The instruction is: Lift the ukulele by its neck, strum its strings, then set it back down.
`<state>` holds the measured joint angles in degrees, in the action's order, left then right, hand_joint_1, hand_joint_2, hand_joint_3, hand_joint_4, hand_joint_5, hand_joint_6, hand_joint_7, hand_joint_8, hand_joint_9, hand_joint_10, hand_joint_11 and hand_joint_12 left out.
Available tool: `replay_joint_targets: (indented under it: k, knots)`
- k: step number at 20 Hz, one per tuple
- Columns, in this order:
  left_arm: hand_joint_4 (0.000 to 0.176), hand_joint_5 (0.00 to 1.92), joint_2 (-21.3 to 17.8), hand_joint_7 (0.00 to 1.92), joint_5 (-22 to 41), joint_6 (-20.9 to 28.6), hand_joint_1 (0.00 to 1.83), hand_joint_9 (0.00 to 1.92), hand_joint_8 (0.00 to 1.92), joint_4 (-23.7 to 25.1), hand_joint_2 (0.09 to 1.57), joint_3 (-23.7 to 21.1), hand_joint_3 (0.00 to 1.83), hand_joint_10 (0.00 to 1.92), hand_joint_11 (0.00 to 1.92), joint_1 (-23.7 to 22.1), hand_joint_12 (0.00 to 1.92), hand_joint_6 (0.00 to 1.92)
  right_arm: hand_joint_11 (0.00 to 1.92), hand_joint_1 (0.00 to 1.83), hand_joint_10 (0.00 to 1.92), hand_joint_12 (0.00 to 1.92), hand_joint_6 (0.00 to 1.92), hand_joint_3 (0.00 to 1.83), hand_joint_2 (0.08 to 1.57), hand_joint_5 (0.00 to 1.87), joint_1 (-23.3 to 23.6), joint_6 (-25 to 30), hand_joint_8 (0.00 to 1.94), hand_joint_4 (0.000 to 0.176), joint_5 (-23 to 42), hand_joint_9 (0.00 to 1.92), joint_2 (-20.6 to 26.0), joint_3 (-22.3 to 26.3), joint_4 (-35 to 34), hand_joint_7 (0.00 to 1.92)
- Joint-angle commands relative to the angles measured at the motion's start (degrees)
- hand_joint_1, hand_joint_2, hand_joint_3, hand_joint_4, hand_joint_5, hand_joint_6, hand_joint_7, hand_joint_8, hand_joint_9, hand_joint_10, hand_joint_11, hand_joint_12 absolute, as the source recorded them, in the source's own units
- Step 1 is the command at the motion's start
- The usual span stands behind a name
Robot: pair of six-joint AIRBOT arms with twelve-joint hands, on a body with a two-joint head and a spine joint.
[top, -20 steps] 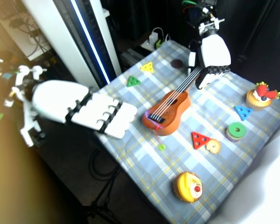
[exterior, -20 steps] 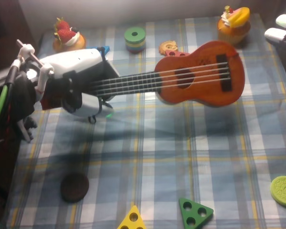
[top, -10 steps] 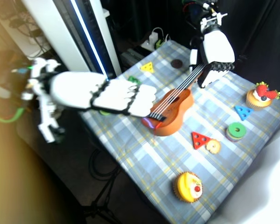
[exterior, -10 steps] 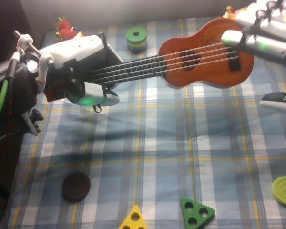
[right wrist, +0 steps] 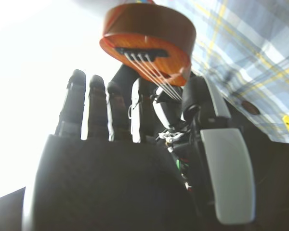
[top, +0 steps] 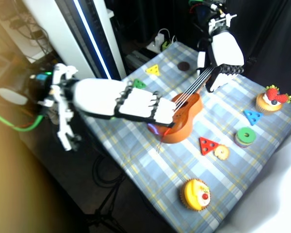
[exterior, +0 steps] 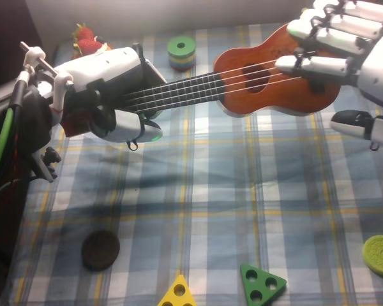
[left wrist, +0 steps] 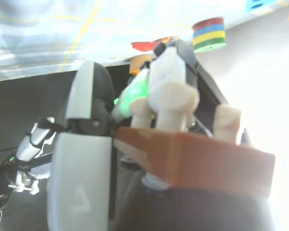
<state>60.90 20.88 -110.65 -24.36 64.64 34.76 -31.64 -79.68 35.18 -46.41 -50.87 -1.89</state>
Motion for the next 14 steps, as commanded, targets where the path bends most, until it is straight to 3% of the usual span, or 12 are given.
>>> replay_joint_targets:
  k: [1, 4, 5, 6, 7, 8, 9, 10, 11, 13, 14]
  knots:
    - [0.000, 1.01, 0.2, 1.32, 6.9, 0.9, 1.45, 1.44, 1.92, 0.6, 1.21, 0.2, 0.01, 1.92, 1.45, -0.4, 1.92, 1.92, 0.00, 0.68, 0.00, 0.00, 0.03, 0.00, 1.31, 0.28, 1.2, -1.5, 0.00, 0.004, 5.1, 0.00, -0.1, -0.2, -0.1, 0.00]
    - [0.000, 1.02, 0.2, 1.31, 7.2, 1.5, 1.42, 1.43, 1.92, 1.1, 1.20, 0.1, 0.00, 1.92, 1.44, -0.3, 1.92, 1.92, 0.00, 0.55, 0.00, 0.00, 0.02, 0.00, 1.30, 0.28, 2.6, -5.0, 0.00, 0.019, 1.9, 0.00, -1.6, -0.2, -0.1, 0.00]
    - [0.000, 1.02, 0.2, 1.31, 7.3, 1.5, 1.45, 1.45, 1.92, 1.1, 1.20, 0.1, 0.00, 1.92, 1.48, -0.3, 1.92, 1.92, 0.00, 0.55, 0.00, 0.00, 0.03, 0.00, 1.29, 0.31, 2.6, -5.0, 0.00, 0.057, 1.1, 0.00, -1.8, -0.2, 0.3, 0.00]
    - [0.000, 1.03, 0.1, 1.30, 7.4, 1.6, 1.45, 1.44, 1.92, 1.1, 1.20, 0.0, 0.00, 1.92, 1.47, -0.3, 1.92, 1.92, 0.00, 0.53, 0.00, 0.00, 0.01, 0.00, 1.29, 0.27, 2.6, -5.0, 0.00, 0.109, 0.6, 0.00, -1.9, 0.0, 0.7, 0.00]
    - [0.000, 1.02, 0.1, 1.30, 7.5, 1.6, 1.44, 1.45, 1.92, 1.2, 1.20, 0.0, 0.00, 1.92, 1.48, -0.3, 1.92, 1.92, 0.00, 0.39, 0.00, 0.00, 0.01, 0.00, 1.29, 0.28, 2.6, -5.0, 0.00, 0.118, -0.2, 0.00, -1.8, 0.4, 1.0, 0.00]
    - [0.000, 1.00, 0.1, 1.29, 7.6, 1.6, 1.44, 1.44, 1.92, 1.2, 1.20, 0.0, 0.00, 1.92, 1.49, -0.3, 1.92, 1.92, 0.00, 0.30, 0.00, 0.00, 0.01, 0.00, 1.29, 0.30, 2.6, -4.9, 0.00, 0.098, -0.3, 0.00, -1.6, 0.8, 1.2, 0.00]
    - [0.000, 0.99, 0.1, 1.28, 7.7, 1.6, 1.45, 1.44, 1.92, 1.2, 1.20, 0.0, 0.00, 1.92, 1.49, -0.3, 1.92, 1.92, 0.00, 0.16, 0.00, 0.00, 0.06, 0.00, 1.27, 0.43, 2.6, -4.4, 0.00, 0.028, -0.3, 0.00, -1.1, 1.4, 2.1, 0.00]
    - [0.000, 0.99, 0.1, 1.28, 7.7, 1.7, 1.45, 1.44, 1.92, 1.2, 1.20, 0.1, 0.00, 1.92, 1.49, -0.3, 1.92, 1.92, 0.00, 0.16, 0.00, 0.00, 0.06, 0.00, 1.27, 0.43, 2.6, -2.6, 0.00, 0.028, -0.3, 0.00, -0.6, 1.8, 3.7, 0.00]
    - [0.000, 0.98, 0.0, 1.28, 7.7, 1.7, 1.46, 1.43, 1.92, 1.2, 1.20, 0.1, 0.00, 1.92, 1.49, -0.2, 1.92, 1.92, 0.00, 0.15, 0.00, 0.00, 0.07, 0.00, 1.25, 0.61, 2.6, 2.1, 0.00, 0.000, 0.1, 0.00, 0.3, 1.9, 6.9, 0.00]
    - [0.004, 0.97, 0.1, 1.26, 7.5, 2.1, 1.42, 1.42, 1.92, 1.1, 1.22, 0.4, 0.01, 1.92, 1.49, -0.1, 1.92, 1.92, 0.00, 0.32, 0.00, 0.00, 0.19, 0.00, 1.27, 0.95, 2.6, 11.2, 0.03, 0.007, 2.2, 0.00, 2.2, 2.1, 11.7, 0.16]
    - [0.005, 0.96, 0.1, 1.24, 7.3, 2.2, 1.42, 1.41, 1.92, 1.1, 1.22, 0.5, 0.01, 1.92, 1.48, 0.0, 1.92, 1.92, 0.00, 0.33, 0.00, 0.00, 0.22, 0.00, 1.28, 1.00, 2.6, 14.9, 0.01, 0.028, 3.6, 0.00, 3.2, 2.1, 13.3, 0.21]
